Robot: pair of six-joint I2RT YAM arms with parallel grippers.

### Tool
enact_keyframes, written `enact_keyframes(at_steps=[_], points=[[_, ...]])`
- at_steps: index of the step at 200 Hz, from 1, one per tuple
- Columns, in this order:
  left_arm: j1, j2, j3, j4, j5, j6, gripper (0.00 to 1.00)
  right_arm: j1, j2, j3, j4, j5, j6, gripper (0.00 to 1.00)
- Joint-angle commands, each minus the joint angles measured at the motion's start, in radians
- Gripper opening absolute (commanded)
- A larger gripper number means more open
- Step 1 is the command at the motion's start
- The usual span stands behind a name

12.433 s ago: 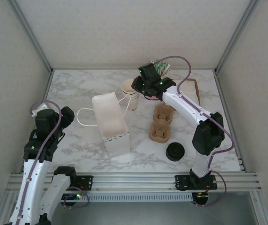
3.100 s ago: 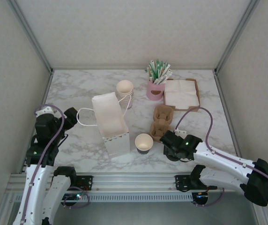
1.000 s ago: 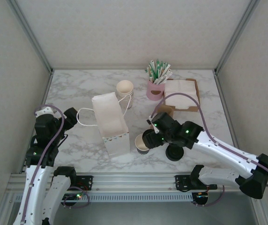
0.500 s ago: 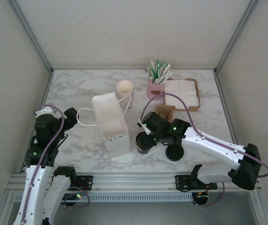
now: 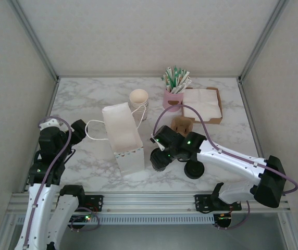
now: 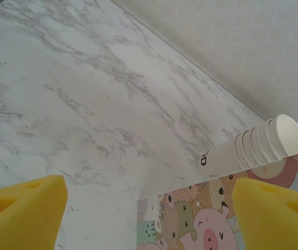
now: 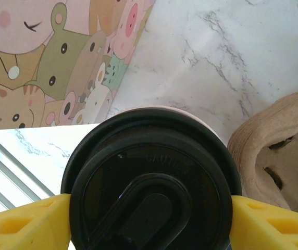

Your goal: Pack the takeout coffee

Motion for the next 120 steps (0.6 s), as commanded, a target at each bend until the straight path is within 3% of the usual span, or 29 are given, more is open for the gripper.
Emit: enact_keyframes(at_steps=[1, 120], points=[[0.009, -0.005, 0.004, 0.004, 0.003, 0.017, 0.83, 0.015, 0.016, 0.033, -0.015, 0.034, -0.012, 0.74], [0.009, -0.005, 0.005, 0.004, 0.0, 0.018, 0.83, 0.028, 0.046, 0.042, -0.033, 0.038, 0.001, 0.75]])
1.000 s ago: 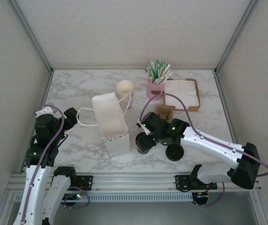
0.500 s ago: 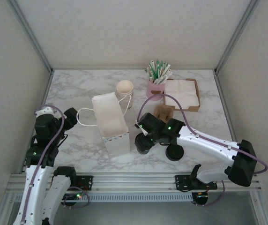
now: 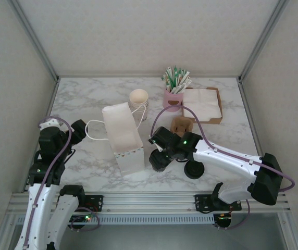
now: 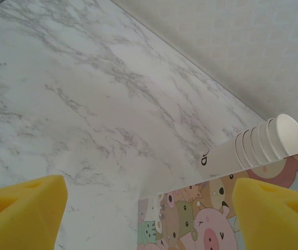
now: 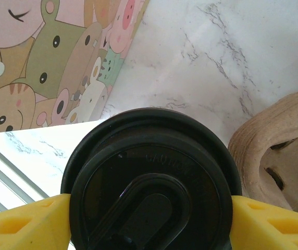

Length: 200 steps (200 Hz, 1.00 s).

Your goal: Pack the takeout coffee

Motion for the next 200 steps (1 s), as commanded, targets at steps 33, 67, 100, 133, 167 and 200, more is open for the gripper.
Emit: enact_keyframes(at_steps=[33, 67, 100, 133, 167, 200], points=[[0.01, -0.004, 0.004, 0.003, -0.001, 0.015, 0.83, 0.013, 0.008, 0.026, -0.008, -0.007, 0.018, 0.75], [0.01, -0.002, 0.004, 0.003, -0.002, 0.015, 0.83, 0.012, 0.04, 0.022, -0.036, 0.014, 0.031, 0.75], [0.01, -0.002, 0.005, 0.004, -0.003, 0.015, 0.83, 0.021, 0.052, 0.012, -0.042, 0.017, 0.038, 0.75], [0.01, -0.002, 0.005, 0.002, -0.004, 0.016, 0.83, 0.028, 0.063, 0.004, -0.069, 0.048, 0.044, 0.74], [0.009, -0.002, 0.005, 0.002, -0.001, 0.015, 0.83, 0.032, 0.077, -0.019, -0.088, 0.085, 0.069, 0.74], [0.01, -0.002, 0.005, 0.001, -0.003, 0.017, 0.83, 0.037, 0.085, -0.038, -0.112, 0.133, 0.102, 0.73]])
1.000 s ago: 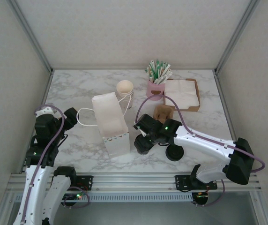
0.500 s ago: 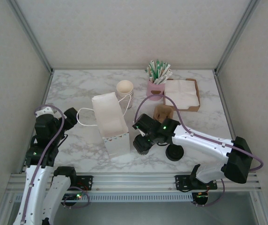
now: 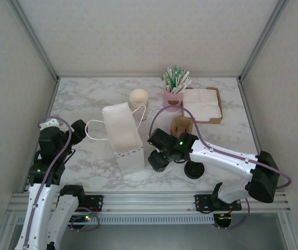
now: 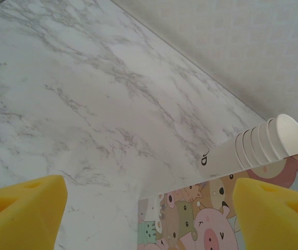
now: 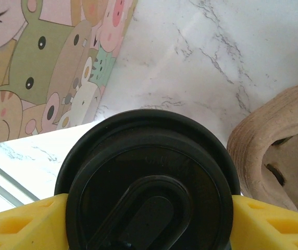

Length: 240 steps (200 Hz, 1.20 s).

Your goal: Pack the takeout coffee

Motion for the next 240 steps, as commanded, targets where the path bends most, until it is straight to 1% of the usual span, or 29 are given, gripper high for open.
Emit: enact_keyframes(at_steps=[1, 28, 57, 98, 116, 152, 177, 200, 224, 240], points=[[0.01, -0.002, 0.005, 0.001, -0.004, 0.016, 0.83, 0.009, 0.046, -0.05, -0.1, 0.081, 0.041, 0.73], [0.01, -0.003, 0.005, 0.002, -0.004, 0.017, 0.83, 0.016, 0.04, -0.067, -0.116, 0.104, 0.058, 0.72], [0.01, -0.003, 0.004, 0.001, -0.001, 0.016, 0.83, 0.027, 0.064, -0.075, -0.15, 0.155, 0.081, 0.7], [0.009, -0.003, 0.004, 0.002, -0.002, 0.017, 0.83, 0.033, 0.07, -0.095, -0.152, 0.162, 0.1, 0.69], [0.01, -0.003, 0.004, 0.002, -0.001, 0.017, 0.83, 0.038, 0.083, -0.094, -0.17, 0.199, 0.108, 0.68], [0.01, -0.002, 0.004, 0.002, -0.004, 0.017, 0.83, 0.053, 0.096, -0.125, -0.145, 0.19, 0.13, 0.67], [0.01, -0.002, 0.005, 0.001, -0.004, 0.017, 0.83, 0.073, 0.118, -0.14, -0.156, 0.203, 0.162, 0.67], [0.01, -0.003, 0.004, 0.002, -0.006, 0.017, 0.83, 0.087, 0.122, -0.155, -0.145, 0.195, 0.225, 0.66], [0.009, -0.003, 0.005, 0.001, -0.005, 0.017, 0.83, 0.089, 0.084, -0.195, -0.094, 0.162, 0.301, 0.63], [0.009, -0.003, 0.004, 0.002, -0.006, 0.017, 0.83, 0.089, 0.064, -0.218, -0.084, 0.164, 0.342, 0.62]])
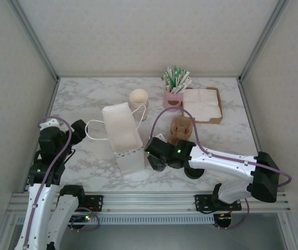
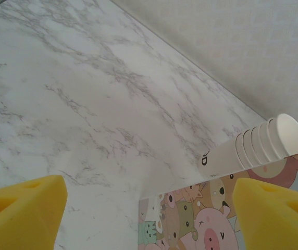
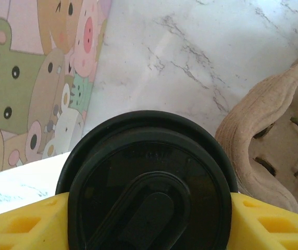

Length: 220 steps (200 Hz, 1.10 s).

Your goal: Pack the takeout coffee

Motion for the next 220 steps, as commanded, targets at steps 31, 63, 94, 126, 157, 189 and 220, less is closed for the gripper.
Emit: enact_keyframes(at_steps=[31, 63, 94, 126, 157, 189, 220], points=[[0.01, -0.001, 0.004, 0.004, -0.004, 0.014, 0.83, 0.011, 0.089, -0.168, -0.174, 0.007, 0.15, 0.59], [0.01, -0.003, 0.005, 0.002, -0.006, 0.012, 0.83, 0.056, 0.171, -0.149, -0.221, 0.05, 0.201, 0.59], [0.01, -0.003, 0.004, 0.002, -0.008, 0.014, 0.83, 0.068, 0.136, -0.193, -0.147, 0.008, 0.28, 0.58], [0.01, -0.001, 0.004, 0.005, -0.007, 0.012, 0.83, 0.095, 0.177, -0.184, -0.211, 0.071, 0.333, 0.58], [0.01, 0.0, 0.005, 0.002, -0.006, 0.012, 0.83, 0.139, 0.247, -0.154, -0.275, 0.11, 0.375, 0.58], [0.01, -0.001, 0.005, 0.003, -0.007, 0.011, 0.83, 0.155, 0.256, -0.154, -0.257, 0.106, 0.4, 0.58], [0.01, -0.002, 0.004, 0.001, -0.006, 0.013, 0.83, 0.155, 0.186, -0.135, -0.268, 0.119, 0.417, 0.58]])
